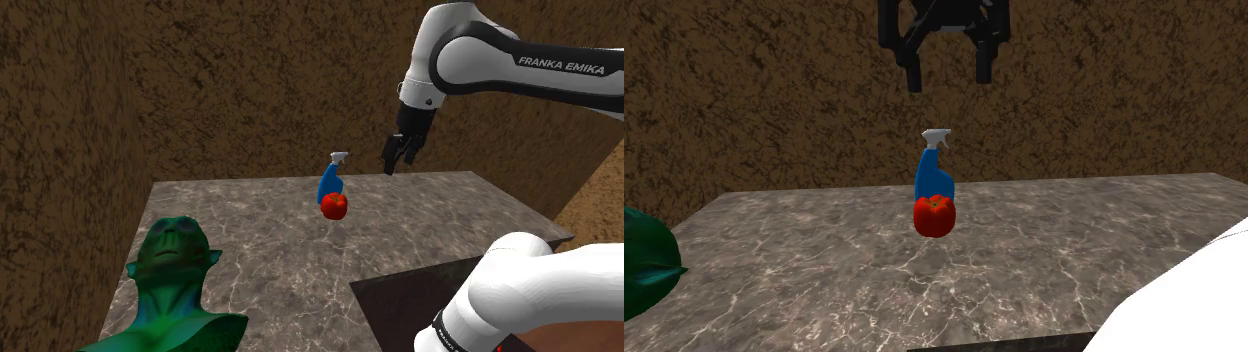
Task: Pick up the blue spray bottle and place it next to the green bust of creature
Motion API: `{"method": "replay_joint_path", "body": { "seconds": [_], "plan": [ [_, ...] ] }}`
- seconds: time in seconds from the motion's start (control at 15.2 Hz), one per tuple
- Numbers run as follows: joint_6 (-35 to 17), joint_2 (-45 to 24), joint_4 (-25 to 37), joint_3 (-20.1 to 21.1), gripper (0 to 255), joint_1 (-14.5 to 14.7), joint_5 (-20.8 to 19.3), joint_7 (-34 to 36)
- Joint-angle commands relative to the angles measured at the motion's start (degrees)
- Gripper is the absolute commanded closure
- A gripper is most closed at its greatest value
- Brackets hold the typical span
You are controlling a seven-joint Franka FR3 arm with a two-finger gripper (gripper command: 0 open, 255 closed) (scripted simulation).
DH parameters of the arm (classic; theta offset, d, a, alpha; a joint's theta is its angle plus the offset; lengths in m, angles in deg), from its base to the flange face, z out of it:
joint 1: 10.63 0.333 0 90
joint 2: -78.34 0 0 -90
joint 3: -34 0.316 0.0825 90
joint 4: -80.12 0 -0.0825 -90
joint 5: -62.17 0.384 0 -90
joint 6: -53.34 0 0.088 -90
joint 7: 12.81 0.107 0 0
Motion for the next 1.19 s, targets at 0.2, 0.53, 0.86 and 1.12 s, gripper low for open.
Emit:
{"method": "replay_joint_path", "body": {
  "seconds": [0.2, 0.53, 0.86, 1.12],
  "plan": [
    [-5.8, 0.4, -3.7, -5.6, 0, 0.6, -2.2, -8.9],
    [-15.8, -2.6, -6.9, -15.7, 0, 2.1, -4.9, -23.9],
    [-25.4, -10.0, -6.2, -26.4, 0, 5.6, -4.8, -39.8],
    [-31.8, -18.4, -3.0, -35.5, 0, 11.0, -0.9, -54.1]
  ]
}}
